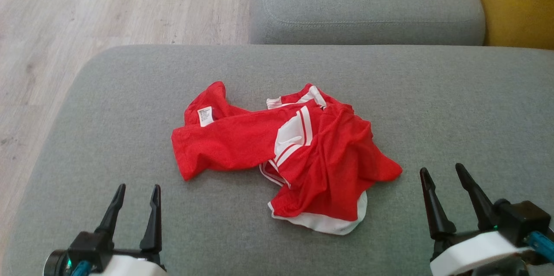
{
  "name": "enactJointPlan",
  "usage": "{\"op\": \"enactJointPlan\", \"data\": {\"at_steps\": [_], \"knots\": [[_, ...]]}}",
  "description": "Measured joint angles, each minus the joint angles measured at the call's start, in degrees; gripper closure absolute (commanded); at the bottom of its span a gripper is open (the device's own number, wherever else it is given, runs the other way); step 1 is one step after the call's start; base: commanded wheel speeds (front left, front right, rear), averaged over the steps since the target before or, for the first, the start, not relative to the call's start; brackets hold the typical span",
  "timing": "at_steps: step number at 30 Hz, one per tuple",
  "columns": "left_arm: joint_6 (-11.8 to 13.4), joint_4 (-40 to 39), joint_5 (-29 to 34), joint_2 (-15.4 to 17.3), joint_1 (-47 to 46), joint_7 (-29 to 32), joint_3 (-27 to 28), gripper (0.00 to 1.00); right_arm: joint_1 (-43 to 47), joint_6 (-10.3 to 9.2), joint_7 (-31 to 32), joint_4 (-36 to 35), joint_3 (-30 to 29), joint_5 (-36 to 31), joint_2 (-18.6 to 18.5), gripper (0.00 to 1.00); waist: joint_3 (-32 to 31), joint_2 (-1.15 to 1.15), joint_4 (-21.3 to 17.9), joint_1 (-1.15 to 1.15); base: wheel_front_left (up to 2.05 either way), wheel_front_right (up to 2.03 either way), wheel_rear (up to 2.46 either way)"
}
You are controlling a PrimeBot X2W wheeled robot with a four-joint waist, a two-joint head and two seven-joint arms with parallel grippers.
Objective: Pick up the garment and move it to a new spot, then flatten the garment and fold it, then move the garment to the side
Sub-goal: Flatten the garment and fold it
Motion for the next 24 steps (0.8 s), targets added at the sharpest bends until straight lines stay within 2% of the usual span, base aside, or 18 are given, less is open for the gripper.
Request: {"op": "enactJointPlan", "data": {"at_steps": [10,12,18,24], "knots": [[0.22,-0.03,-0.01,0.23,-0.26,0.74,-0.45,0.00,-0.02,0.00,0.00,0.00,0.13,0.37,0.00,0.00,0.52,0.00,-0.01,0.00,0.00,0.00,0.00],[-0.37,-0.24,-0.01,0.33,-1.22,1.86,-1.56,0.00,-0.02,0.00,0.00,-0.03,0.13,0.51,0.00,0.00,1.02,0.00,0.05,0.00,0.00,0.00,0.00],[-4.67,0.98,0.02,-0.33,-12.04,7.89,-5.12,0.00,-1.71,0.00,0.03,-1.24,0.90,0.42,0.00,0.00,4.63,0.00,-0.08,0.00,0.00,0.00,0.00],[-9.51,8.91,-0.42,-3.16,-25.03,17.70,-8.77,0.00,-5.45,0.00,0.09,-1.72,1.32,-0.07,0.00,0.00,9.96,0.00,-1.00,0.02,0.00,0.00,0.00]]}}
